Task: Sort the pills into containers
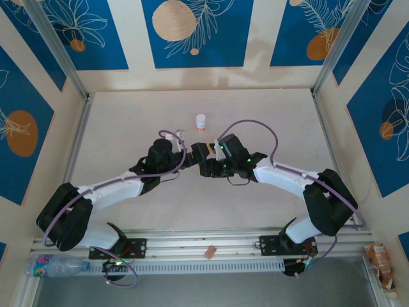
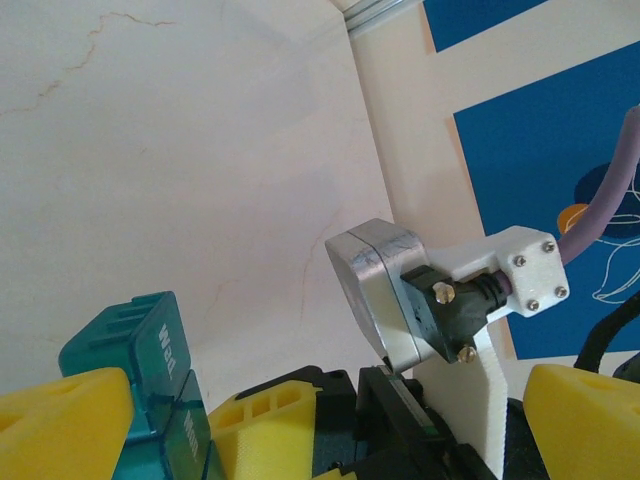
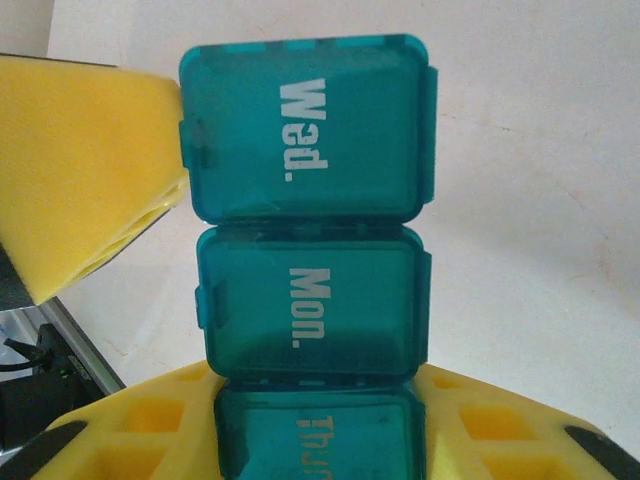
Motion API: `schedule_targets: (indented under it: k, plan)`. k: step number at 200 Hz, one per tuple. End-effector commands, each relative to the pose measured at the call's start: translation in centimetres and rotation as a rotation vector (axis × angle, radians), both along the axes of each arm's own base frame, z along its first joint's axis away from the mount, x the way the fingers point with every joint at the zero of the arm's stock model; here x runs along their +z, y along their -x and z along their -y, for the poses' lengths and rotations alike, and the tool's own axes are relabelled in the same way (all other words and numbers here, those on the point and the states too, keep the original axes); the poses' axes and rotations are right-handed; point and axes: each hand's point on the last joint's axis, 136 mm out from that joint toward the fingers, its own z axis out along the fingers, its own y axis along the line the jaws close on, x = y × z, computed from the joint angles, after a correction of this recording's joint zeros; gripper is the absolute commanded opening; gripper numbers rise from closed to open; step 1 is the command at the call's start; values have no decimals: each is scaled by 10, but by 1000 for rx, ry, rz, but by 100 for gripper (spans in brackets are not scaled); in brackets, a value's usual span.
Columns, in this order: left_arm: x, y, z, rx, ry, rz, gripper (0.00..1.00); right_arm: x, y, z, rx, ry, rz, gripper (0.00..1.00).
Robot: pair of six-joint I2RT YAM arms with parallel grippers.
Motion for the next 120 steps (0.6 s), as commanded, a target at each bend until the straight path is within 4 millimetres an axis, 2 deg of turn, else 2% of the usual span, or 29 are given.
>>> schedule_targets:
  k: [1, 54, 94, 120]
  plan:
    - [15, 1, 11, -26, 46, 25, 100, 11, 1, -14, 31, -36, 12, 24]
    - [17, 4, 16, -37, 56, 24, 100, 7, 0, -15, 31, -30, 5, 24]
    - [35, 7, 26, -58, 97, 47, 100, 0, -1, -15, 29, -13, -6, 24]
    - [40, 6, 22, -36, 89, 59, 100, -3, -1, -14, 27, -6, -6, 24]
